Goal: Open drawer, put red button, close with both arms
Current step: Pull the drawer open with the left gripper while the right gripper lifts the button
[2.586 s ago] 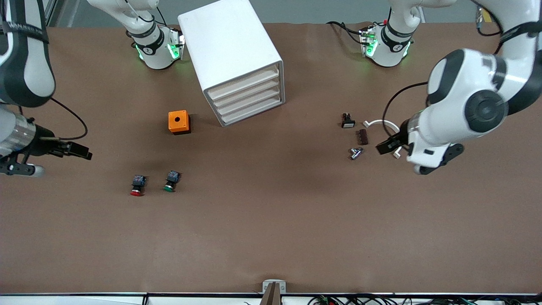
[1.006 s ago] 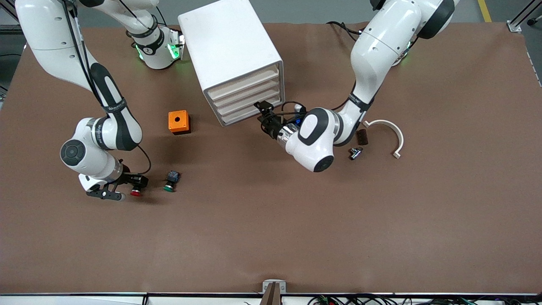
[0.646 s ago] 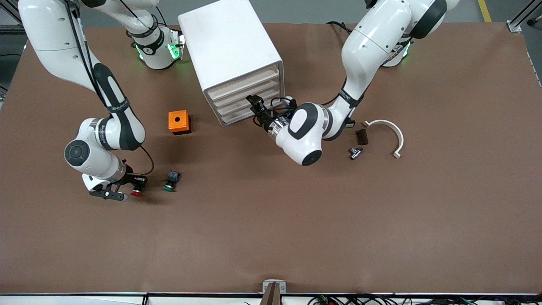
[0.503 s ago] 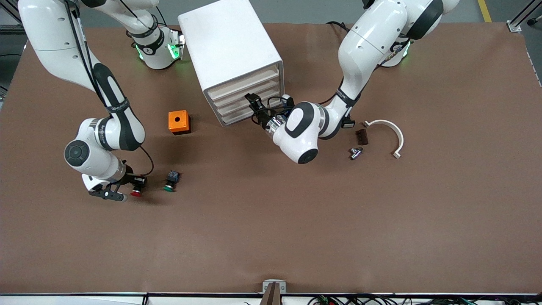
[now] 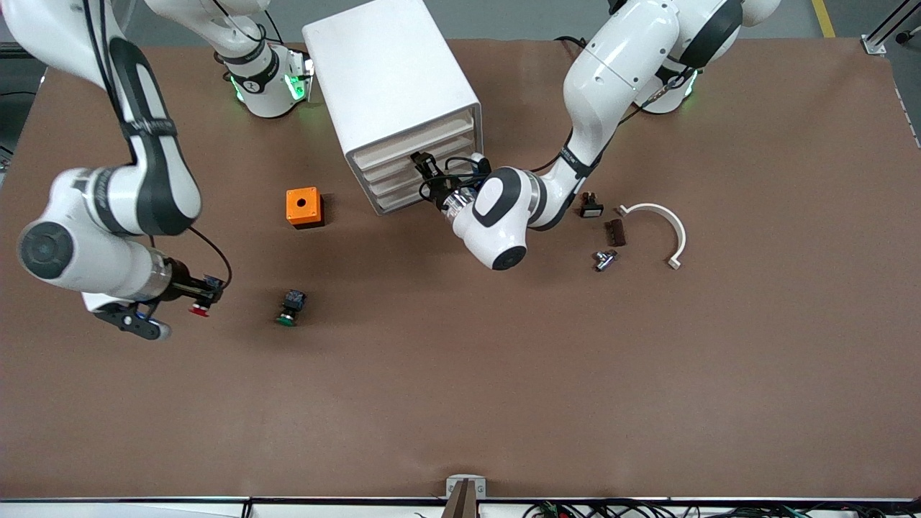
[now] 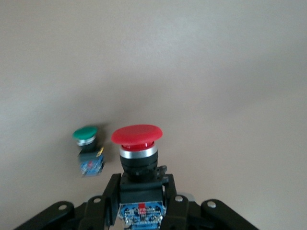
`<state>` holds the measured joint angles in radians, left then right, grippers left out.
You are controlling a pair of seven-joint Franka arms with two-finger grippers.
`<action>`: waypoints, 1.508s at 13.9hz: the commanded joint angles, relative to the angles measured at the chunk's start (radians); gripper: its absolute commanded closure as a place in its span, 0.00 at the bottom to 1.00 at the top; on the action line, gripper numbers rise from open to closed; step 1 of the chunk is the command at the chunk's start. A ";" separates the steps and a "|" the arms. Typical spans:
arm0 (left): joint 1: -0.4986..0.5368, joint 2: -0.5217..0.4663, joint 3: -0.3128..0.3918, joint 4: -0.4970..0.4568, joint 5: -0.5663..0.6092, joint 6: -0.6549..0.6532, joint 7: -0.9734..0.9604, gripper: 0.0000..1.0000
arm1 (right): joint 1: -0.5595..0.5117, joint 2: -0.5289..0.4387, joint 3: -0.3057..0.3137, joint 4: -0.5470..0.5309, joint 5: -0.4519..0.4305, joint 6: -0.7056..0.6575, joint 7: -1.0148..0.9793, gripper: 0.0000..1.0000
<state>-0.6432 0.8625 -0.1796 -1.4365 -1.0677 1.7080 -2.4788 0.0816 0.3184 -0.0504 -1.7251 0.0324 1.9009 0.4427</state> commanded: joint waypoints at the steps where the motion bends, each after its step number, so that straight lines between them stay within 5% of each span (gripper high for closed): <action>1: 0.000 0.018 0.009 0.024 -0.009 -0.014 -0.011 1.00 | 0.009 -0.031 0.004 0.103 -0.008 -0.161 0.100 1.00; 4: 0.062 0.015 0.025 0.036 -0.006 -0.014 0.009 1.00 | 0.047 -0.045 0.006 0.193 0.000 -0.269 0.242 1.00; 13: 0.235 0.016 0.055 0.143 -0.014 0.027 0.153 1.00 | 0.297 -0.071 0.006 0.147 0.069 -0.220 0.726 1.00; 14: 0.235 0.015 0.055 0.143 -0.014 0.051 0.161 0.93 | 0.328 -0.070 0.006 0.144 0.070 -0.207 0.772 1.00; 16: 0.240 0.009 0.055 0.143 -0.015 0.062 0.164 0.44 | 0.391 -0.067 0.004 0.122 0.070 -0.154 0.871 1.00; 17: 0.247 0.004 0.054 0.143 -0.015 0.062 0.163 0.30 | 0.418 -0.064 0.006 0.118 0.070 -0.129 0.922 1.00; 19: 0.261 0.003 0.052 0.149 -0.015 0.058 0.163 0.12 | 0.480 -0.056 0.004 0.118 0.070 -0.082 1.007 1.00; 21: 0.292 -0.008 0.055 0.169 -0.009 0.056 0.167 0.11 | 0.532 -0.029 0.004 0.118 0.070 -0.033 1.080 1.00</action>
<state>-0.3825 0.8643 -0.1193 -1.2872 -1.0692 1.7689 -2.3227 0.5688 0.2755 -0.0335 -1.6011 0.0920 1.8292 1.4580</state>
